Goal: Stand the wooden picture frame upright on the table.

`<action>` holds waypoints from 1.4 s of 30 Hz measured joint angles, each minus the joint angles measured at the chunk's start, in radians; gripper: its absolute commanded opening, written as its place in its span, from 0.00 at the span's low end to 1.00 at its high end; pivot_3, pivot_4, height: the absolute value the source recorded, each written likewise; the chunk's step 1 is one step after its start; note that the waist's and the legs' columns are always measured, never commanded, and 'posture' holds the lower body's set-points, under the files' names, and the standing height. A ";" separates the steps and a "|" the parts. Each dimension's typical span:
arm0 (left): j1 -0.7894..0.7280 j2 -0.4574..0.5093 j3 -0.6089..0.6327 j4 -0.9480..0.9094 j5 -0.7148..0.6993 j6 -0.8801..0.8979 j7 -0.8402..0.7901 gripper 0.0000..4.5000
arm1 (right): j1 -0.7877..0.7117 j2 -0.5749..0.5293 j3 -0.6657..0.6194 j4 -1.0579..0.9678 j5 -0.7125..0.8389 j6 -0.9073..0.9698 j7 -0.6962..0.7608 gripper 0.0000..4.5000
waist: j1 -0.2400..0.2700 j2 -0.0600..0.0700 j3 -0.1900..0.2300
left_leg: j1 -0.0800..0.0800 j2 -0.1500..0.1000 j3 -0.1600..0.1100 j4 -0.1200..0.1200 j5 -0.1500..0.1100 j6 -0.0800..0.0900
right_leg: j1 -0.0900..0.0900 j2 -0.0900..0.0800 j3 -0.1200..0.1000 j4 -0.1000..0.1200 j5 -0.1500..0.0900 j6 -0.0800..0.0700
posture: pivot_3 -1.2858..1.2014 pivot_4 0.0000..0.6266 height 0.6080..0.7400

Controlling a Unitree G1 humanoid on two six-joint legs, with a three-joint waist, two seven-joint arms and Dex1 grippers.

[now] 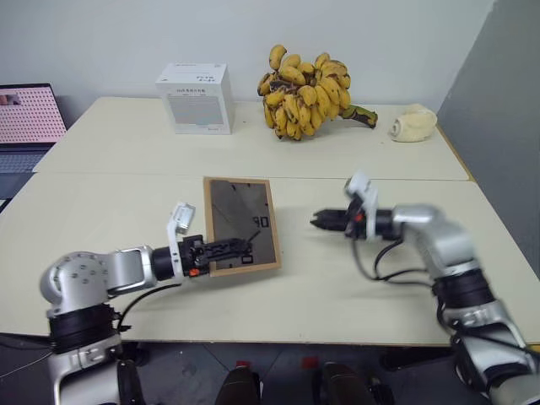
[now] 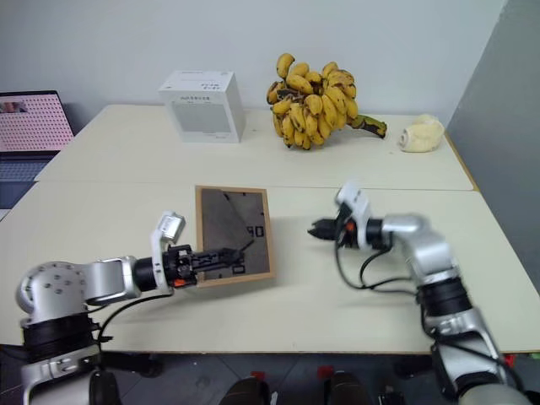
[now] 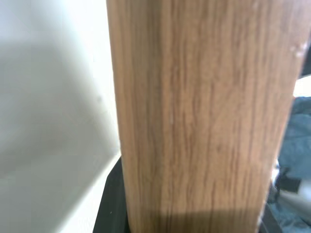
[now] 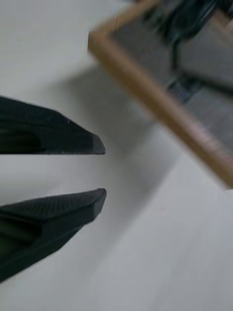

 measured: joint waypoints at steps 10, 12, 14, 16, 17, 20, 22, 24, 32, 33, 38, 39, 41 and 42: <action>-0.032 0.008 -0.029 0.001 0.008 -0.009 0.016 0.18 | -0.147 0.213 0.052 0.003 0.096 0.107 -0.107 0.91 | 0.000 -0.001 0.000 | -0.002 0.001 0.000 -0.005 0.000 0.000 | -0.003 0.000 0.001 -0.003 0.000 -0.001 | 0.52 0.24 1.00; -0.032 0.011 -0.029 0.001 0.008 -0.011 0.015 0.18 | -0.147 0.227 0.080 0.042 0.061 0.067 -0.125 0.99 | 0.004 -0.001 0.000 | -0.002 0.000 0.000 -0.006 0.000 0.000 | -0.003 -0.001 0.000 -0.005 0.000 -0.001 | 0.52 0.24 1.00; -0.032 0.013 -0.029 0.001 0.008 -0.011 0.015 0.18 | -0.146 0.243 0.106 0.082 0.028 0.030 -0.144 0.99 | 0.006 -0.001 0.000 | -0.003 0.000 0.000 -0.008 0.000 0.000 | -0.003 -0.003 0.000 -0.007 0.001 -0.001 | 0.52 0.24 1.00; -0.032 0.013 -0.029 0.000 0.008 -0.011 0.015 0.18 | -0.146 0.264 0.131 0.105 0.008 -0.001 -0.154 0.99 | 0.004 -0.001 0.000 | -0.003 0.000 0.001 -0.010 0.000 -0.001 | -0.003 -0.004 0.000 -0.008 0.001 -0.001 | 0.52 0.24 1.00; -0.032 0.013 -0.029 0.000 0.008 -0.011 0.015 0.18 | -0.146 0.272 0.145 0.110 -0.007 -0.019 -0.156 0.99 | 0.003 -0.002 0.000 | -0.003 0.001 0.001 -0.010 0.000 -0.001 | -0.003 -0.004 0.000 -0.009 0.001 -0.001 | 0.52 0.24 1.00; -0.032 0.020 -0.030 -0.001 0.008 -0.011 0.015 0.18 | -0.145 0.306 0.188 0.119 -0.047 -0.077 -0.165 0.99 | 0.002 -0.002 0.000 | -0.003 0.001 0.001 -0.013 0.002 -0.003 | -0.004 -0.004 0.000 -0.009 0.001 -0.001 | 0.52 0.24 1.00; -0.032 0.024 -0.032 -0.003 0.008 -0.011 0.015 0.18 | -0.139 0.322 0.203 0.110 -0.047 -0.080 -0.164 0.99 | 0.002 -0.002 0.000 | -0.003 0.001 0.001 -0.013 0.002 -0.004 | -0.005 -0.005 0.000 -0.009 0.000 -0.001 | 0.52 0.24 1.00; -0.026 0.029 -0.038 -0.005 0.008 -0.011 0.014 0.18 | -0.130 0.320 0.201 0.067 -0.010 -0.045 -0.144 0.99 | 0.003 -0.002 0.000 | -0.003 0.001 0.000 -0.013 0.002 -0.004 | -0.005 -0.006 0.000 -0.009 0.000 -0.002 | 0.52 0.24 1.00; 0.031 0.052 -0.053 -0.031 0.021 -0.025 0.011 0.18 | -0.054 0.222 0.161 -0.158 0.198 0.139 -0.035 0.99 | 0.003 -0.002 0.000 | -0.002 0.001 0.000 -0.013 0.001 -0.002 | -0.003 -0.006 -0.001 -0.009 0.000 -0.001 | 0.52 0.24 1.00; 0.033 0.052 -0.054 -0.033 0.021 -0.025 0.011 0.18 | -0.048 0.208 0.161 -0.162 0.195 0.139 -0.042 0.99 | 0.003 -0.002 0.000 | -0.002 0.000 0.000 -0.013 0.001 -0.002 | -0.003 -0.006 -0.001 -0.009 0.000 -0.001 | 0.52 0.24 1.00; 0.030 0.055 -0.061 -0.033 0.021 -0.029 -0.005 0.18 | -0.070 0.254 0.171 -0.007 0.047 0.040 -0.211 0.99 | -0.002 -0.002 0.000 | -0.001 0.001 0.000 -0.013 0.002 -0.003 | -0.004 -0.002 0.000 -0.008 0.001 -0.003 | 0.52 0.24 1.00; 0.029 0.055 -0.066 -0.034 0.020 -0.029 -0.007 0.18 | -0.078 0.268 0.174 0.025 0.019 0.018 -0.240 0.99 | -0.002 -0.002 0.000 | -0.001 0.001 0.000 -0.013 0.002 -0.003 | -0.004 -0.001 0.000 -0.008 0.001 -0.003 | 0.52 0.24 1.00; 0.030 0.055 -0.067 -0.034 0.020 -0.030 -0.008 0.18 | -0.094 0.298 0.184 0.063 -0.016 -0.013 -0.273 0.99 | -0.002 -0.002 0.000 | -0.002 0.002 0.001 -0.013 0.002 -0.003 | -0.006 0.000 0.000 -0.008 0.001 -0.003 | 0.52 0.24 1.00; 0.029 0.055 -0.067 -0.034 0.021 -0.030 -0.009 0.18 | -0.104 0.310 0.195 0.069 -0.027 -0.024 -0.276 0.99 | -0.002 -0.002 0.000 | -0.003 0.002 0.001 -0.013 0.002 -0.003 | -0.006 0.000 0.000 -0.008 0.001 -0.003 | 0.52 0.24 1.00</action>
